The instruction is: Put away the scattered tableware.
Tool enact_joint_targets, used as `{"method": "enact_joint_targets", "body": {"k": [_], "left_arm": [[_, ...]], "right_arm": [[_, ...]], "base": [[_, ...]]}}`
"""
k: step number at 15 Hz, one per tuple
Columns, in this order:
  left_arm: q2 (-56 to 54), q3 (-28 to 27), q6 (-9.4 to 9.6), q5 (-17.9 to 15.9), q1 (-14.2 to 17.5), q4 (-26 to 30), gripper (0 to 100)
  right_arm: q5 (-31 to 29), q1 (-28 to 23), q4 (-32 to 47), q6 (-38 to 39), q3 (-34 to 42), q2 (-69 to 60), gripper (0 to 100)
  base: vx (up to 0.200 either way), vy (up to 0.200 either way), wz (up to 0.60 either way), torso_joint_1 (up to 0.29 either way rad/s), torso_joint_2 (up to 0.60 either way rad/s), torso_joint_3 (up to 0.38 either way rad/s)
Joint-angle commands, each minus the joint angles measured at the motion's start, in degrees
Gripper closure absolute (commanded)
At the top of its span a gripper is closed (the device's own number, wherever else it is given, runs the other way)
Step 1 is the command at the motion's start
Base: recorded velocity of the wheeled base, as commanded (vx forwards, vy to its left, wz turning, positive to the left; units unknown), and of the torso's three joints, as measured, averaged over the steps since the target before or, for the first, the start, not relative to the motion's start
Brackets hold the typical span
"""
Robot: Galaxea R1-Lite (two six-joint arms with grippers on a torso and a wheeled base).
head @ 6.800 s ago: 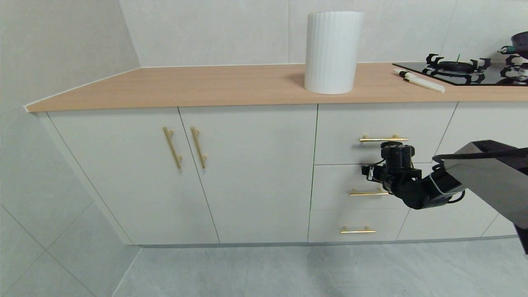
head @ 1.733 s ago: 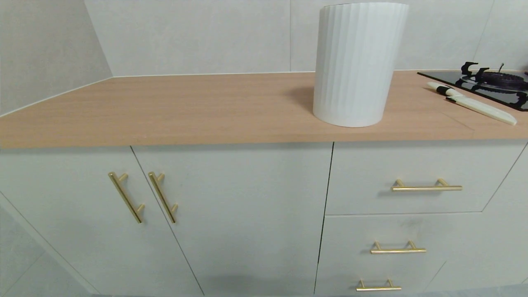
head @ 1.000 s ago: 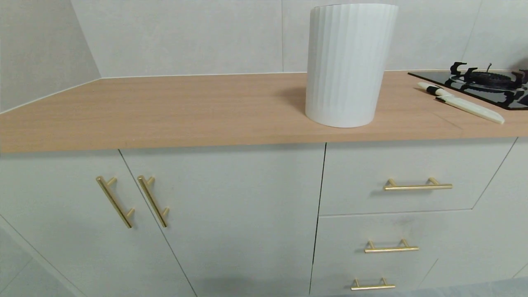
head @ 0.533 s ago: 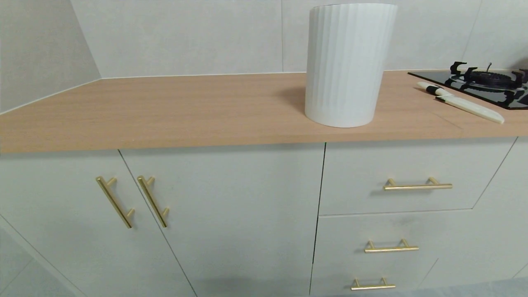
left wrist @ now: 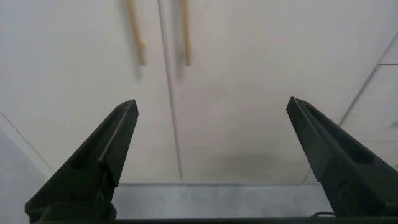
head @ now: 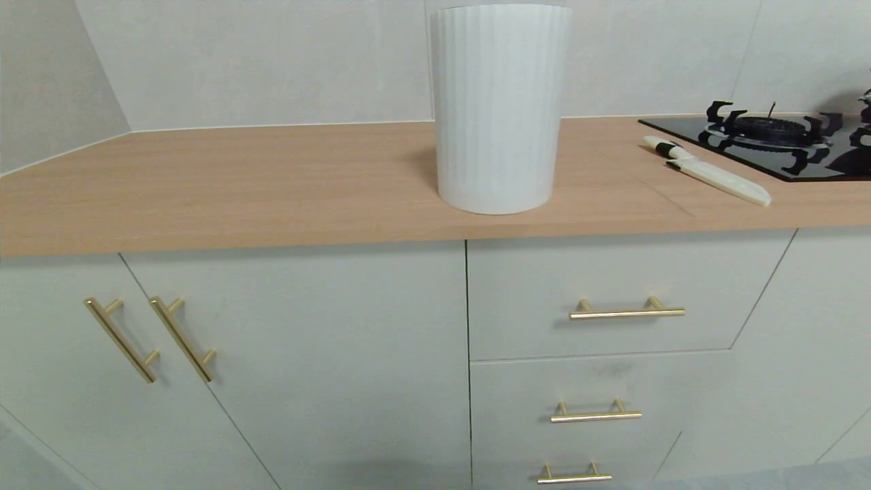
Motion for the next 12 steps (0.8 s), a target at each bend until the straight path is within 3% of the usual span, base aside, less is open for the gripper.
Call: {"method": "enact_joint_targets", "body": {"k": [1,8,11,12], "left_arm": [[0.0,0.0,-0.02,0.0,0.0,0.0,0],[0.0,0.0,-0.02,0.0,0.0,0.0,0],[0.0,0.0,-0.02,0.0,0.0,0.0,0],[0.0,0.0,-0.02,0.0,0.0,0.0,0]], "right_arm": [[0.0,0.0,0.0,0.0,0.0,0.1,0],[0.0,0.0,0.0,0.0,0.0,0.1,0],[0.0,0.0,0.0,0.0,0.0,0.1,0],[0.0,0.0,0.0,0.0,0.0,0.1,0]], "base": [[0.0,0.0,0.0,0.0,0.0,0.0],[0.0,0.0,0.0,0.0,0.0,0.0],[0.2,0.0,0.0,-0.002,0.0,0.007],[0.0,0.0,0.0,0.0,0.0,0.0]]}}
